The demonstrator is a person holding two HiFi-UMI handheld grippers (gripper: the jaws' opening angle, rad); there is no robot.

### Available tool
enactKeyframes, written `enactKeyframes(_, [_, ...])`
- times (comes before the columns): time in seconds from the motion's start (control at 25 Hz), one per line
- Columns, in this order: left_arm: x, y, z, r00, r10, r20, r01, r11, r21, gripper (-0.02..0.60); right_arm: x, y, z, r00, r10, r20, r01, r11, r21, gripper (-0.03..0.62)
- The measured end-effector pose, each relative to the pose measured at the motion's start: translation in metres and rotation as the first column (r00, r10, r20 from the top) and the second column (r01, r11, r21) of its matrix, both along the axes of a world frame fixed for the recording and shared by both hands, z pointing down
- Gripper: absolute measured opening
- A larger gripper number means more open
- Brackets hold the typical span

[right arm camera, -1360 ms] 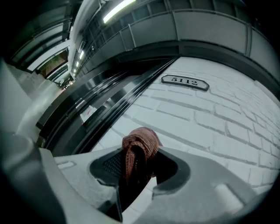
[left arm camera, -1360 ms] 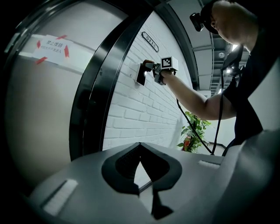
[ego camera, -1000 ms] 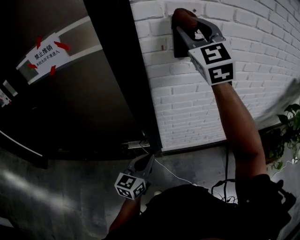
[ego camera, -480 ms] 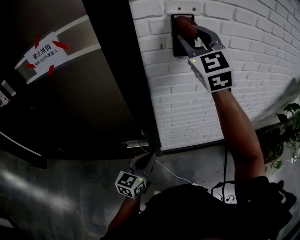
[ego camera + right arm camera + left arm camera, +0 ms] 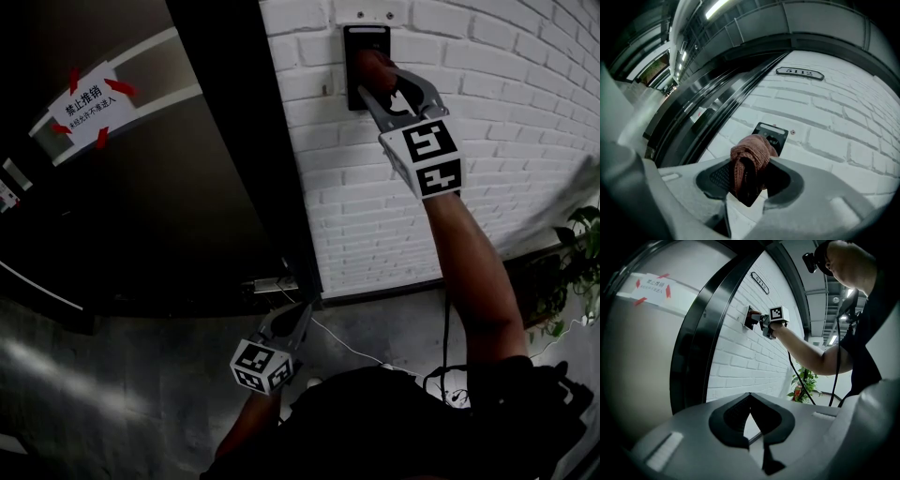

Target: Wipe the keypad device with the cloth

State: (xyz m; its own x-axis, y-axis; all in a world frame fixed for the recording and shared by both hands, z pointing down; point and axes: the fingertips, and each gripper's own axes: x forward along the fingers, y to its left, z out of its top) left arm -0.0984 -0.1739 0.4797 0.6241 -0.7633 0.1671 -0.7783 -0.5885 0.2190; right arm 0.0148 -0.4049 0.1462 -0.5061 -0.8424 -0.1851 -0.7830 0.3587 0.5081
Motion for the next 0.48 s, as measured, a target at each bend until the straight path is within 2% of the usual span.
enactKeyframes(0.48, [0.002, 0.002, 0.001, 1.000, 0.004, 0.000, -0.004, 1.000, -0.003, 0.017, 0.001, 0.001, 0.040, 1.000, -0.001, 0.002, 0.001, 0.998, -0.061, 0.145])
